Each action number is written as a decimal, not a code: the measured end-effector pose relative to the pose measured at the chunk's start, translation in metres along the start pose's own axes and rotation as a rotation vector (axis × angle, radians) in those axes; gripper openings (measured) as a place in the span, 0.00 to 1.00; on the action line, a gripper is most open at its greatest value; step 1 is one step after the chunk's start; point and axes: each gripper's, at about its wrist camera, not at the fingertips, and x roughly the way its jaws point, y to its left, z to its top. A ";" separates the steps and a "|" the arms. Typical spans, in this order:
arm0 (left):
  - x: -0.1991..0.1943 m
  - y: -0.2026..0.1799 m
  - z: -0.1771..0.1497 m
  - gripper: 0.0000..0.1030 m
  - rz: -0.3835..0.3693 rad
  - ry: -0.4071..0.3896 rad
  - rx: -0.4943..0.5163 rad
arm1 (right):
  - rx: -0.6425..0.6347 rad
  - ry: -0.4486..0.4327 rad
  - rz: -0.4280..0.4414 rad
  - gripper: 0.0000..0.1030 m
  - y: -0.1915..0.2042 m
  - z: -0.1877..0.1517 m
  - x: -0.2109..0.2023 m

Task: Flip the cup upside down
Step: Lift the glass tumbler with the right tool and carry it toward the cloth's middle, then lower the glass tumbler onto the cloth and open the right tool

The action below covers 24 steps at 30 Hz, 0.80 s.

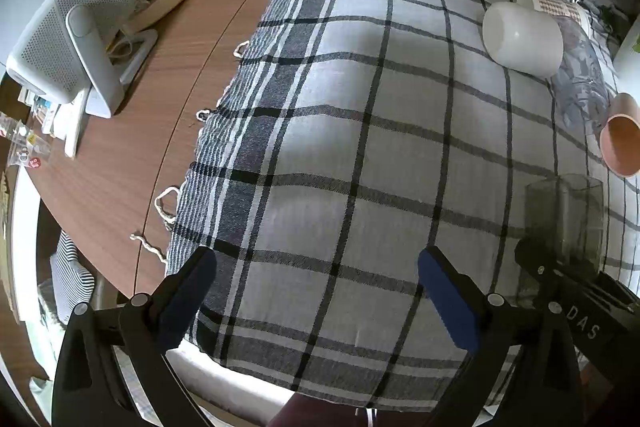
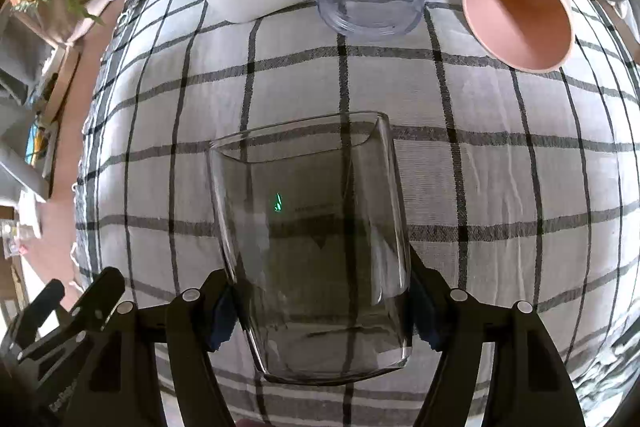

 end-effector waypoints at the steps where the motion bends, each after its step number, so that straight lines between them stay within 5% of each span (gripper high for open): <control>1: 0.000 -0.001 0.000 1.00 0.001 0.000 0.000 | -0.005 -0.001 0.004 0.69 0.001 0.000 0.000; 12: -0.020 -0.012 -0.010 1.00 -0.023 -0.052 0.038 | 0.024 -0.090 0.047 0.73 -0.017 -0.017 -0.045; 24: -0.052 -0.074 -0.045 1.00 -0.112 -0.163 0.186 | 0.038 -0.252 -0.004 0.77 -0.062 -0.042 -0.109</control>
